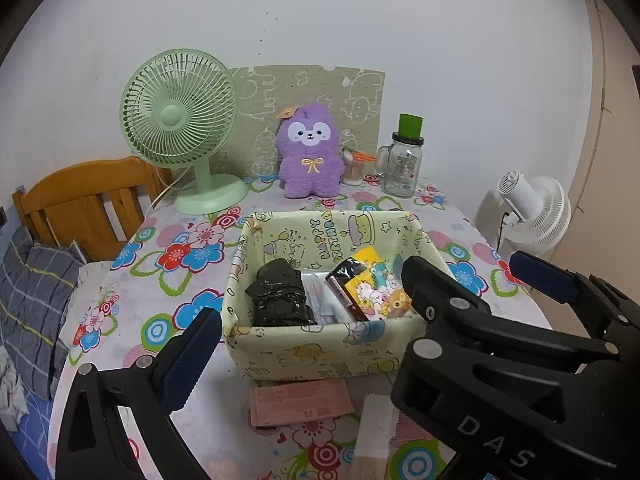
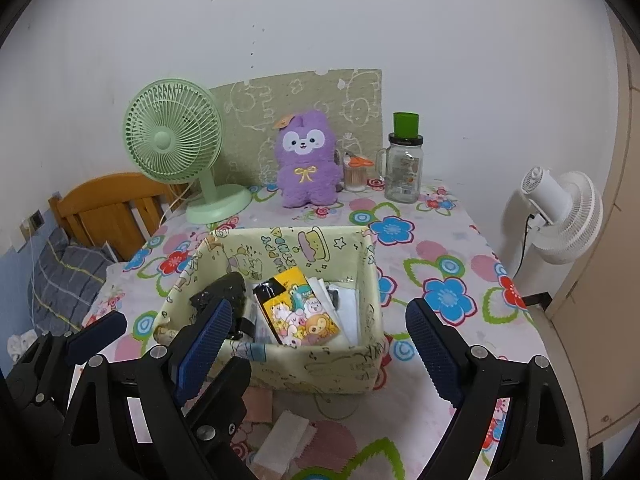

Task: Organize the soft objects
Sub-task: 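Withdraw both open tools from the box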

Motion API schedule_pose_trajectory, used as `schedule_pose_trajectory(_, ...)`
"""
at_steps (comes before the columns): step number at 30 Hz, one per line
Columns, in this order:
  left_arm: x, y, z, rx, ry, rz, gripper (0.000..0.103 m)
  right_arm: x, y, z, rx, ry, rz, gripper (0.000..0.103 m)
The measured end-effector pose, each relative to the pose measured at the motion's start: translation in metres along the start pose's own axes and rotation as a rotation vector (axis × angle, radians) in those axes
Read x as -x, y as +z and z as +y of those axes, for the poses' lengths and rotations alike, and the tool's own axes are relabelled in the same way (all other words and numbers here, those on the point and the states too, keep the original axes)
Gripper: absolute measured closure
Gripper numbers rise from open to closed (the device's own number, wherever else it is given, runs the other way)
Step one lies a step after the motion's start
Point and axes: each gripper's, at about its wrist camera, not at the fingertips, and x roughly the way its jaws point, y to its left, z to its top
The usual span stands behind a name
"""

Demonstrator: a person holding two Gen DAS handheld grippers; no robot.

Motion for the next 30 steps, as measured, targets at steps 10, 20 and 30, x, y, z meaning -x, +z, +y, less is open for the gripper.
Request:
schedule_pose_trajectory(10, 0.016, -0.009, -0.007, -0.016, 0.0, -0.017, 0.0, 0.021, -0.009, 0.002, 0.015, -0.009, -0.032, 0.003)
schedule_pose_trajectory(20, 0.033, -0.019, -0.008, -0.021, 0.002, -0.034, 0.0, 0.038, -0.018, 0.007, 0.022, -0.016, -0.039, 0.003)
schedule_pose_trajectory(30, 0.043, -0.029, -0.007, -0.023, 0.003, -0.046, 0.0, 0.051, -0.031, 0.011, 0.028, 0.004, -0.048, 0.002)
